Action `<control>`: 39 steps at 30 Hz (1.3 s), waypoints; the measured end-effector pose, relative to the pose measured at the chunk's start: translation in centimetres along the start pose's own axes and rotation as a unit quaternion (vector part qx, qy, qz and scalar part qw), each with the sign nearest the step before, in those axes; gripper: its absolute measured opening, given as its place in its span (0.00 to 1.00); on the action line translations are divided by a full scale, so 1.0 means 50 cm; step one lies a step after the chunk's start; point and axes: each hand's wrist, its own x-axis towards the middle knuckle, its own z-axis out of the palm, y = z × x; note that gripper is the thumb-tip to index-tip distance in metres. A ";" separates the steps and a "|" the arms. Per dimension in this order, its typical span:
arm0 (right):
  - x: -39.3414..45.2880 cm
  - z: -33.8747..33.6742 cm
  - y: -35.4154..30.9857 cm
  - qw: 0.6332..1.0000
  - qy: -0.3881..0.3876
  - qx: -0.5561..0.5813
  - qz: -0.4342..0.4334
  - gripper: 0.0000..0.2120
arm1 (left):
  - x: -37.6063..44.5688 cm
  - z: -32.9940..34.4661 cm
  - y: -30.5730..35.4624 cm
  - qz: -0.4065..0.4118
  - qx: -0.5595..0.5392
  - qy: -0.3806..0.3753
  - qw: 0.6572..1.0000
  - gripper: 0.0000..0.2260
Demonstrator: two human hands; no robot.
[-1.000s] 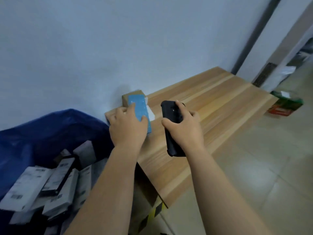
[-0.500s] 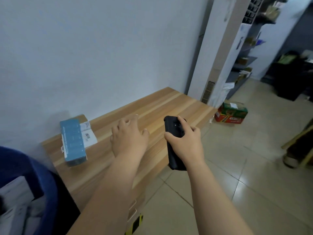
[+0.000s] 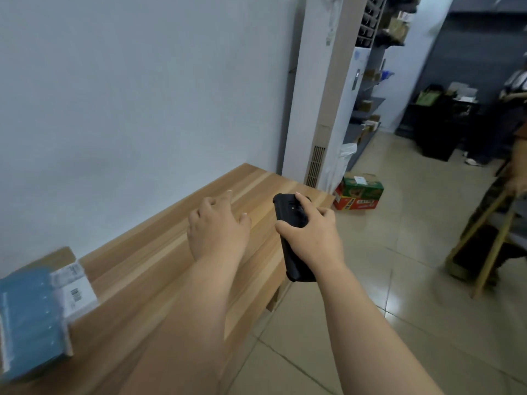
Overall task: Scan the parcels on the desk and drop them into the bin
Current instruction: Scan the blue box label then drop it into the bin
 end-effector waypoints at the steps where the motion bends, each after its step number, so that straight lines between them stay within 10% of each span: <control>1: 0.023 -0.003 0.000 1.000 0.006 0.004 0.002 0.35 | 0.022 0.010 0.013 0.007 0.000 -0.001 1.000 0.26; 23: 0.501 0.174 -0.048 0.985 -0.166 0.006 -0.050 0.35 | 0.390 0.173 -0.003 -0.149 0.058 0.058 0.985 0.24; 39: 0.480 0.490 -0.225 0.869 -0.432 -0.035 -0.240 0.34 | 0.339 0.067 -0.241 -0.438 0.117 0.179 0.873 0.24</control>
